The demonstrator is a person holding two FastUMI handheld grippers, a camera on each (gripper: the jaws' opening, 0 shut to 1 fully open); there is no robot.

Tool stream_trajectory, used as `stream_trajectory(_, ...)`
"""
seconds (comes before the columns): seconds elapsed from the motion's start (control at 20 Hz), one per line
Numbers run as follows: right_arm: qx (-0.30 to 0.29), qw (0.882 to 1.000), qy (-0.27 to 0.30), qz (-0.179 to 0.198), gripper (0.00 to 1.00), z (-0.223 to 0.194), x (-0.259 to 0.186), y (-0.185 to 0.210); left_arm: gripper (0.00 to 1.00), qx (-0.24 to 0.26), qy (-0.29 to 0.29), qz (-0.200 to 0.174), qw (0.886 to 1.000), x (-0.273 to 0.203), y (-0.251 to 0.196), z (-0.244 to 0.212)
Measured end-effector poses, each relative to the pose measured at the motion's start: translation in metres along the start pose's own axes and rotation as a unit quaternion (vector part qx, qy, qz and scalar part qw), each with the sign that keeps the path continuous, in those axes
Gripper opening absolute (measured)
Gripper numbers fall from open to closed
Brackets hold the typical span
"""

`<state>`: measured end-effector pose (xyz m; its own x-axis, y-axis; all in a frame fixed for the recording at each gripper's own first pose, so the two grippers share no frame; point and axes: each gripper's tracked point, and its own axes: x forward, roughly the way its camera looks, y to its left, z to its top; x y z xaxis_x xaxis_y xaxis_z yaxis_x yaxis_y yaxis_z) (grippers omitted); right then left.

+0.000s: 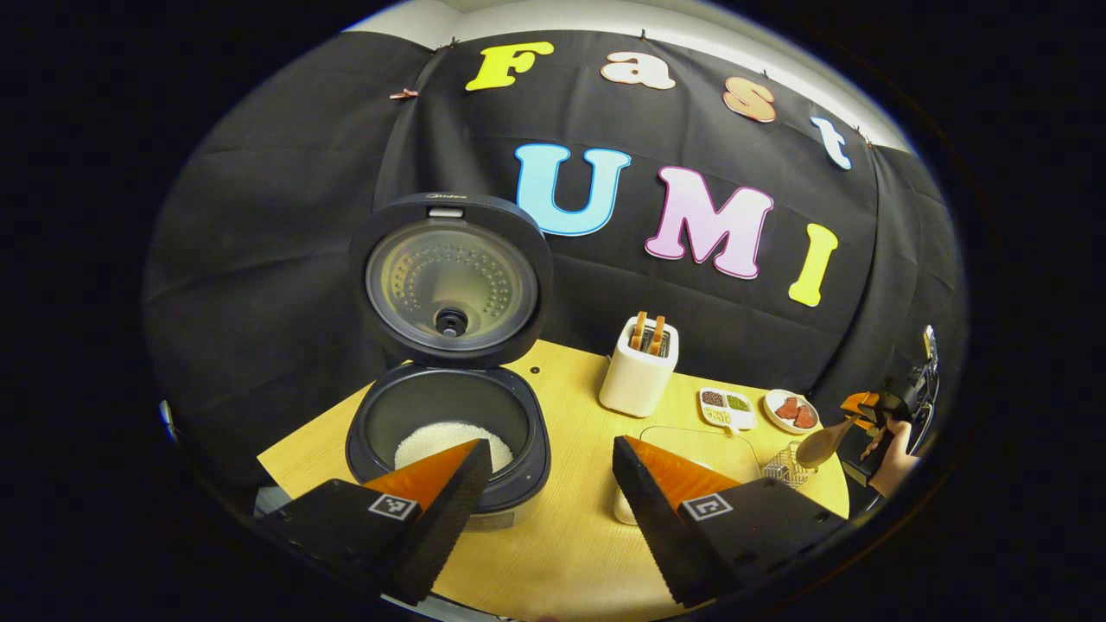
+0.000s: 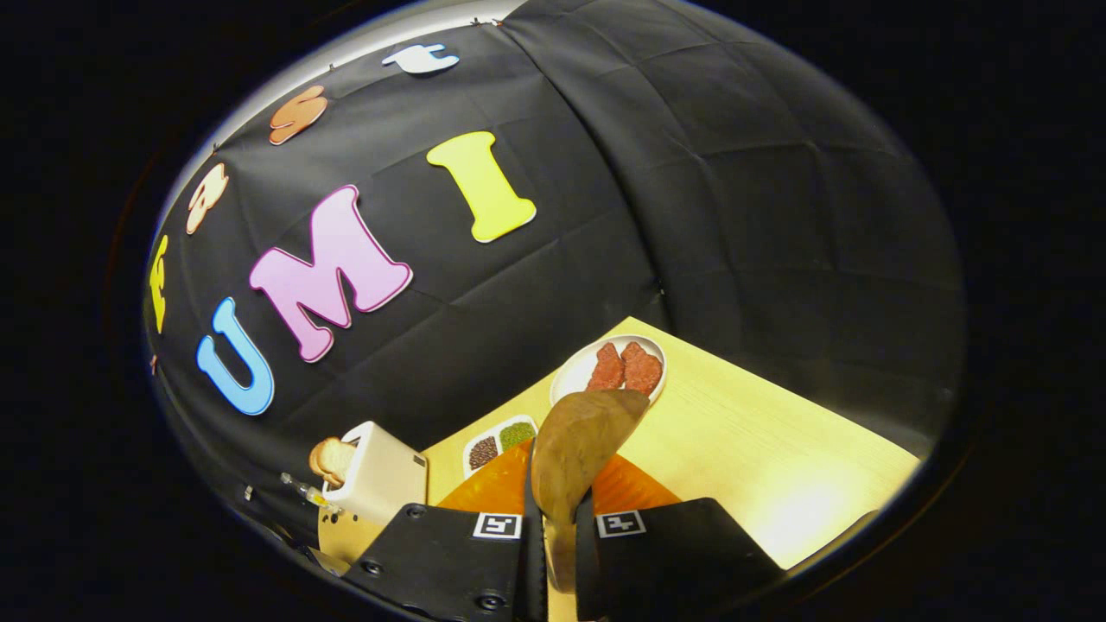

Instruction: Close the left gripper, press the button to open the rice cooker; take a wooden spoon from the chopstick holder with the right hand, scoop a spoonful of rice and pour it into the rice cooker, then put the wooden spoon back into the chopstick holder.

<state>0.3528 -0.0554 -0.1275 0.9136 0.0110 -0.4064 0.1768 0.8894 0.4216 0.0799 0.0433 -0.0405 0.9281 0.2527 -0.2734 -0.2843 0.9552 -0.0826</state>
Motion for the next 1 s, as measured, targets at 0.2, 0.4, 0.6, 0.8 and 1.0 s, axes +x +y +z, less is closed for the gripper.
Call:
stream_trajectory(0.2, -0.003, 1.0, 0.027, -0.01, 0.22, -0.039, 0.013, -0.02, 0.95, 0.001, 0.002, 0.008, 1.0, 0.003, -0.008, 0.001)
stream_trajectory(0.4, -0.006, 0.999, 0.046, -0.015, 0.17, -0.062, 0.028, -0.018, 0.95, 0.007, -0.01, 0.02, 1.0, -0.001, -0.008, 0.013)
stream_trajectory(0.6, -0.004, 0.999, 0.049, -0.018, 0.22, -0.067, 0.021, -0.013, 0.96, -0.009, -0.034, 0.04, 0.999, -0.003, 0.009, 0.033)
stream_trajectory(0.8, -0.013, 0.999, 0.041, -0.003, 0.51, -0.062, 0.002, -0.001, 0.95, 0.0, -0.085, 0.063, 0.994, -0.006, 0.036, 0.074)
stream_trajectory(1.0, -0.054, 0.998, 0.018, -0.019, 0.99, -0.049, -0.027, -0.01, 0.95, 0.032, -0.142, 0.079, 0.986, -0.011, 0.058, 0.117)
